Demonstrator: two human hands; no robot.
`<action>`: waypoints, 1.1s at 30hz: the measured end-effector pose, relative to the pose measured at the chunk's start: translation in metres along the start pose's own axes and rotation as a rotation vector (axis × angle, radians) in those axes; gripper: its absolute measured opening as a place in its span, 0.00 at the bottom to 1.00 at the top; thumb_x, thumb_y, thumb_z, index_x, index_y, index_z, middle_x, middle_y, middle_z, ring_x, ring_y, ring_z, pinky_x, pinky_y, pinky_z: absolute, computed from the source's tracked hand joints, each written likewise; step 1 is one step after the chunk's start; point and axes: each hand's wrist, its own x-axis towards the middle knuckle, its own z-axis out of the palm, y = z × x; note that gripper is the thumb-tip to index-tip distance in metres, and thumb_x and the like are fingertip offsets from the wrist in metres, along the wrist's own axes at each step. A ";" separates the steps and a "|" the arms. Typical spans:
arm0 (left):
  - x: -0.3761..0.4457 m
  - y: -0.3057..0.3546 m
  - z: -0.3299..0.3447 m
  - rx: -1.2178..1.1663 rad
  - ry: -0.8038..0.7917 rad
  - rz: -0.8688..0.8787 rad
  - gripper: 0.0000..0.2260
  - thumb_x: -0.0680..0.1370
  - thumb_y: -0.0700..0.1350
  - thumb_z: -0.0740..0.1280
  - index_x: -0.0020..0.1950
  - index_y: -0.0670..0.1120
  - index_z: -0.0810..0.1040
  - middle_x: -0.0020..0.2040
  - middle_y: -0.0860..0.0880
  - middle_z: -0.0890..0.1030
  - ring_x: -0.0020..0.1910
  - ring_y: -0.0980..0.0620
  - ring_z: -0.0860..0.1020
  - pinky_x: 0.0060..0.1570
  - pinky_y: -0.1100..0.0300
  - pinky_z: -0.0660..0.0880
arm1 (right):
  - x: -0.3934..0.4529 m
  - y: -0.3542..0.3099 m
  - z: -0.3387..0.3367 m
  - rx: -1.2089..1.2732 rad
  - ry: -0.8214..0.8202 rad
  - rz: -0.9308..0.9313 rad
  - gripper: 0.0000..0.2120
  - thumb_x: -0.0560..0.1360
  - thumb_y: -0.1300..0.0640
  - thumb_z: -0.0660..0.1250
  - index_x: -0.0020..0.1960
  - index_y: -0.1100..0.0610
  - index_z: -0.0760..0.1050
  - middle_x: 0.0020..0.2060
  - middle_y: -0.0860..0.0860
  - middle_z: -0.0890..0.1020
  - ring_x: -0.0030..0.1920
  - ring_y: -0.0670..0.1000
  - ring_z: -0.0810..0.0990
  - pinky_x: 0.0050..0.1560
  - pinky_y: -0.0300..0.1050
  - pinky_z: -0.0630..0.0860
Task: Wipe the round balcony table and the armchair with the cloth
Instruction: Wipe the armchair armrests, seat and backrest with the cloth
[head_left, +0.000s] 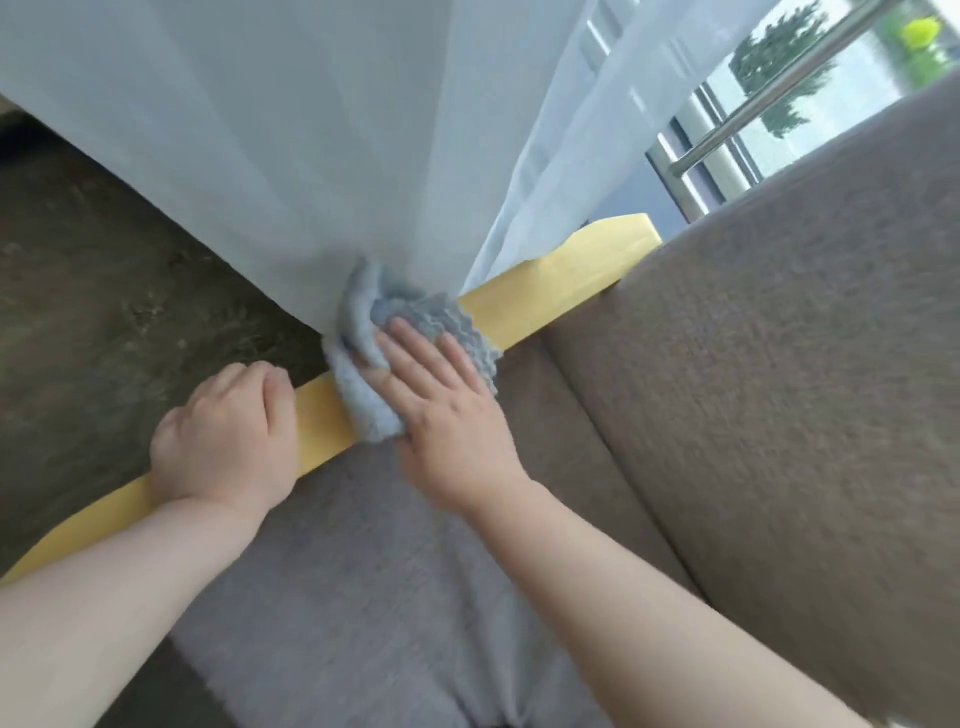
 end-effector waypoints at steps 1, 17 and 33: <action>-0.001 0.001 0.000 -0.007 0.004 -0.004 0.21 0.76 0.53 0.43 0.41 0.46 0.73 0.42 0.48 0.75 0.42 0.45 0.71 0.43 0.52 0.65 | -0.002 0.014 -0.003 0.003 0.080 0.177 0.26 0.69 0.61 0.59 0.67 0.55 0.73 0.72 0.51 0.69 0.75 0.52 0.59 0.74 0.55 0.52; -0.005 -0.007 0.003 0.113 -0.063 0.817 0.23 0.81 0.45 0.52 0.76 0.43 0.61 0.77 0.48 0.61 0.76 0.50 0.59 0.71 0.43 0.60 | 0.040 0.014 -0.010 -0.178 0.121 0.714 0.32 0.72 0.57 0.53 0.76 0.64 0.56 0.75 0.63 0.59 0.76 0.61 0.51 0.74 0.53 0.43; -0.004 -0.008 0.007 0.023 -0.049 0.800 0.22 0.82 0.45 0.51 0.75 0.43 0.63 0.76 0.48 0.62 0.75 0.50 0.61 0.70 0.44 0.63 | 0.093 0.059 -0.034 -0.076 0.123 1.092 0.34 0.79 0.53 0.56 0.77 0.65 0.44 0.76 0.63 0.47 0.77 0.58 0.43 0.74 0.50 0.39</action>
